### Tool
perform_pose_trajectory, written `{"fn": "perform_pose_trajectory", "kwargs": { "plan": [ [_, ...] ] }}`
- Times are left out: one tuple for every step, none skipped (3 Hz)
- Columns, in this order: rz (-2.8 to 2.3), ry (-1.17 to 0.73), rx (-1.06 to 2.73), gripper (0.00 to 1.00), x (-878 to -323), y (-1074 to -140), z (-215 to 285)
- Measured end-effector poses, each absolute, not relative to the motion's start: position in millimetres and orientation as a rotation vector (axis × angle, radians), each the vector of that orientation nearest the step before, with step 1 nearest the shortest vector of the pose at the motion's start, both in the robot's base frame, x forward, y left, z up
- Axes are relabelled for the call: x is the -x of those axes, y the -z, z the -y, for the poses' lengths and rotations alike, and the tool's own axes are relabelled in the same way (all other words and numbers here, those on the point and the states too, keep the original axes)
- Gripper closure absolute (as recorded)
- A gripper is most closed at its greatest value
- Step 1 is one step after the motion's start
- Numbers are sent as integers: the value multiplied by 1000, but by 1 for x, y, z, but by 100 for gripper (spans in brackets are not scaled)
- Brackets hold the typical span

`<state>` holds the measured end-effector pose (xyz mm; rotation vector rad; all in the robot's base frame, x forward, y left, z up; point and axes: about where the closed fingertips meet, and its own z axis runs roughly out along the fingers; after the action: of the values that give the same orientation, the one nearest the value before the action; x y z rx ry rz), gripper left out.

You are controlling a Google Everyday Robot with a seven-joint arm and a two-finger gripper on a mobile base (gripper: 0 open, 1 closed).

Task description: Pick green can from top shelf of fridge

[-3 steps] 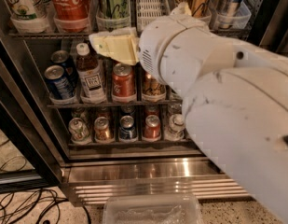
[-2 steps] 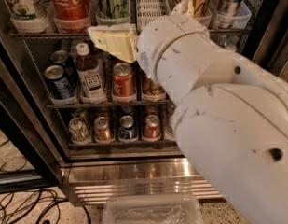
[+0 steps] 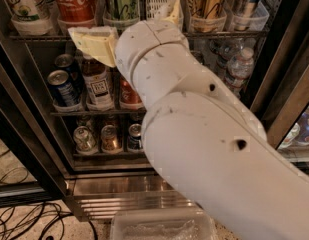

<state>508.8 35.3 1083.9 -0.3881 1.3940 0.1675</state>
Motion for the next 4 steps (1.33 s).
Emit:
{"fn": "perform_pose_trajectory", "kwargs": {
  "plan": [
    [-1398,-195,374,9,-524,-1078,-54],
    [-1397,-191,356,10,-545,-1076,-67],
    [-1381,-126,360,10,-569,-1079,-76],
    [-1370,-40,359,11,-585,-1083,-75]
  ]
}}
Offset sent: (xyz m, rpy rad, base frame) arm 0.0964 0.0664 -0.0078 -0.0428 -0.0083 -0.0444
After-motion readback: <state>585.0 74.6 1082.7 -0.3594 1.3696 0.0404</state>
